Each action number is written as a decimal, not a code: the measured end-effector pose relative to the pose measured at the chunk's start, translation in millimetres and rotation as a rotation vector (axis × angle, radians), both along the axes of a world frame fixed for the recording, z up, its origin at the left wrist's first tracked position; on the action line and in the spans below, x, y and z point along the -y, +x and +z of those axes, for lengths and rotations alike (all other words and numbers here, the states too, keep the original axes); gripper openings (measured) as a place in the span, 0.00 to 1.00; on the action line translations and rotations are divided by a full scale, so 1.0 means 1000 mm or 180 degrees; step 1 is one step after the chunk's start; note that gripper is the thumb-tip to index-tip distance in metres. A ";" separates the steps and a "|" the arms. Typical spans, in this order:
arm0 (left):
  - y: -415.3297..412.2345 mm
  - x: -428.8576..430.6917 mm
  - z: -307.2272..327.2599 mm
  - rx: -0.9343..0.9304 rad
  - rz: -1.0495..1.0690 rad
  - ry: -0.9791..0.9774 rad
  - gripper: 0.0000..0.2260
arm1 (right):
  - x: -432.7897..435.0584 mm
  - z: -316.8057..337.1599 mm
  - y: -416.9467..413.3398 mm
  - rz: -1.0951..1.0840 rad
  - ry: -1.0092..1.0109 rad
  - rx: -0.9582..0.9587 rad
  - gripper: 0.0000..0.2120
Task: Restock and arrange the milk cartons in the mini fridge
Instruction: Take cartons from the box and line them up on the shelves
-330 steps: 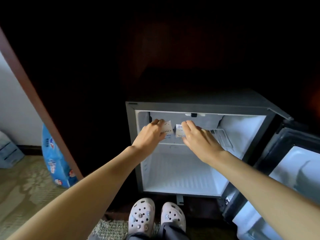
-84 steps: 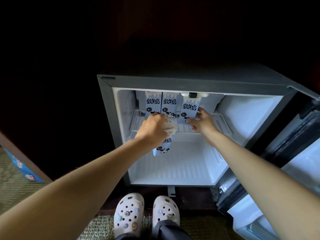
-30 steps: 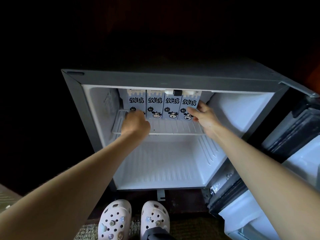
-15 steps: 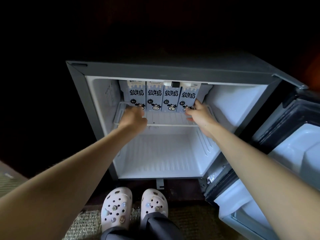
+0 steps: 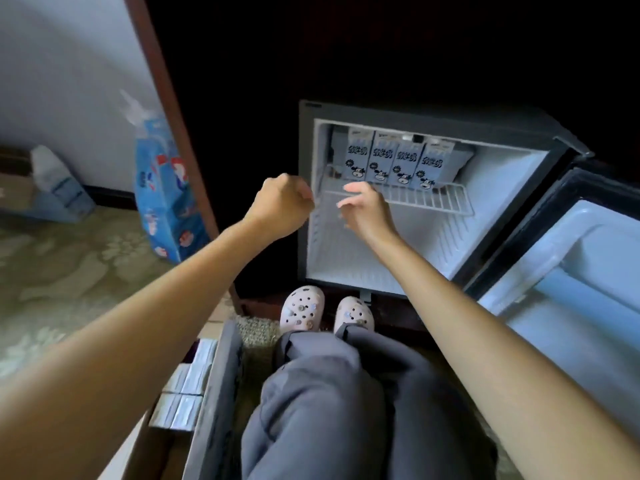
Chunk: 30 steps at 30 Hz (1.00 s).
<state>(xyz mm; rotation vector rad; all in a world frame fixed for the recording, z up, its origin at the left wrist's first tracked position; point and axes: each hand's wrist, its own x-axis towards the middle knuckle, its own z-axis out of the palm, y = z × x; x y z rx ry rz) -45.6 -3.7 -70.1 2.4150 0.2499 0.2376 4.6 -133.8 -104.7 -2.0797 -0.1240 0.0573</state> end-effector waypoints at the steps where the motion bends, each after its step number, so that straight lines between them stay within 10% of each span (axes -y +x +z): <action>1: -0.023 -0.014 -0.001 0.0049 0.0078 -0.0007 0.11 | -0.014 -0.001 -0.021 0.0186 -0.0047 -0.0005 0.16; 14: -0.224 -0.130 -0.153 -0.1079 0.1567 -0.0495 0.11 | -0.167 -0.102 -0.190 0.2486 -0.1684 -0.0420 0.14; 30: -0.225 -0.140 -0.258 -0.1838 0.0543 0.0266 0.18 | -0.187 -0.190 -0.180 0.3217 -0.3229 -0.0434 0.14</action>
